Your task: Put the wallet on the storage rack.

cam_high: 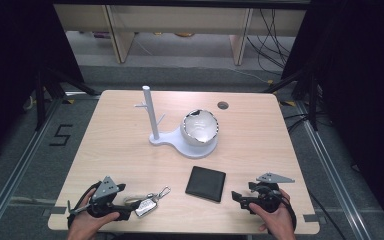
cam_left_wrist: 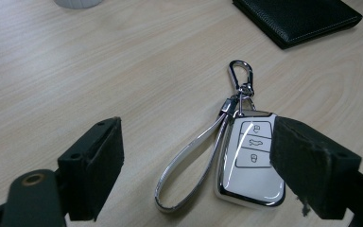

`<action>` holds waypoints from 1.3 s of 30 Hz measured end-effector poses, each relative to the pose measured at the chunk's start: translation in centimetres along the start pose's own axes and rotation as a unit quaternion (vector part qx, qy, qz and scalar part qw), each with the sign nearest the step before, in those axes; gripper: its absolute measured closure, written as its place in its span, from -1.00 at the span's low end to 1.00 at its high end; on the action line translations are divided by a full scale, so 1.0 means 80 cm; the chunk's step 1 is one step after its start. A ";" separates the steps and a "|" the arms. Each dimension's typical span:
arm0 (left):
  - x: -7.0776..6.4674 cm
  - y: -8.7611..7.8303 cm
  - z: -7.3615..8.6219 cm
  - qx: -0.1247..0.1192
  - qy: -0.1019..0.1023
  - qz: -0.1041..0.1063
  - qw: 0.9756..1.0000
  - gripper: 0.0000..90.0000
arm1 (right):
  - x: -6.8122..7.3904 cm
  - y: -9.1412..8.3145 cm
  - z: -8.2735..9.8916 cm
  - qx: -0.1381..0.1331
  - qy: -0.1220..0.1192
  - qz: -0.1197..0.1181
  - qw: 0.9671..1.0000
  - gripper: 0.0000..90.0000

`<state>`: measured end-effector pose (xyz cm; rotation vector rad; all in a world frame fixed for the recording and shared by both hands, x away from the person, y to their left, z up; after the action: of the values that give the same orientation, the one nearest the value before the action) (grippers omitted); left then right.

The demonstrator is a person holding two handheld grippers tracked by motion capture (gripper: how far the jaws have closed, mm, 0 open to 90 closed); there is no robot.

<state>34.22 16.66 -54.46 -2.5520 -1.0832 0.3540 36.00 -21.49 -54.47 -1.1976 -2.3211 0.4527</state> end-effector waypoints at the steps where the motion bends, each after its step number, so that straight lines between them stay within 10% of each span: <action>1: 0.000 -0.001 0.000 0.009 0.002 0.000 1.000 -0.56 | 0.005 0.000 0.001 0.000 0.024 0.000 1.000 -0.57; 8: -0.010 0.011 -0.013 -0.001 0.006 0.011 1.000 -0.22 | 0.001 0.001 -0.002 -0.003 0.011 -0.008 1.000 -0.57; 21: -0.037 0.083 -0.057 0.004 0.086 0.065 0.994 0.82 | 0.013 0.007 -0.003 -0.003 0.052 -0.051 0.997 -0.51; 33: -0.072 0.159 -0.064 0.051 0.122 0.110 0.985 0.98 | 0.019 0.023 -0.004 0.010 0.050 -0.068 0.996 -0.39; 39: -0.075 0.183 -0.059 0.065 0.113 0.110 0.985 0.98 | 0.022 0.026 -0.004 0.015 0.057 -0.069 0.996 -0.38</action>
<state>41.22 1.77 -55.55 -2.5249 -0.6773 0.1765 36.62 -18.83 -54.77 -1.0128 -2.2734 0.3600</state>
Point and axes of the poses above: each handheld gripper's, and its own axes: y roughly forward along the jaws, z roughly out of its underside, x roughly to its left, the point moved 8 cm from there along y, roughly forward along the jaws, and after that the axes turned 12 degrees about -x, right-handed, at the moved point
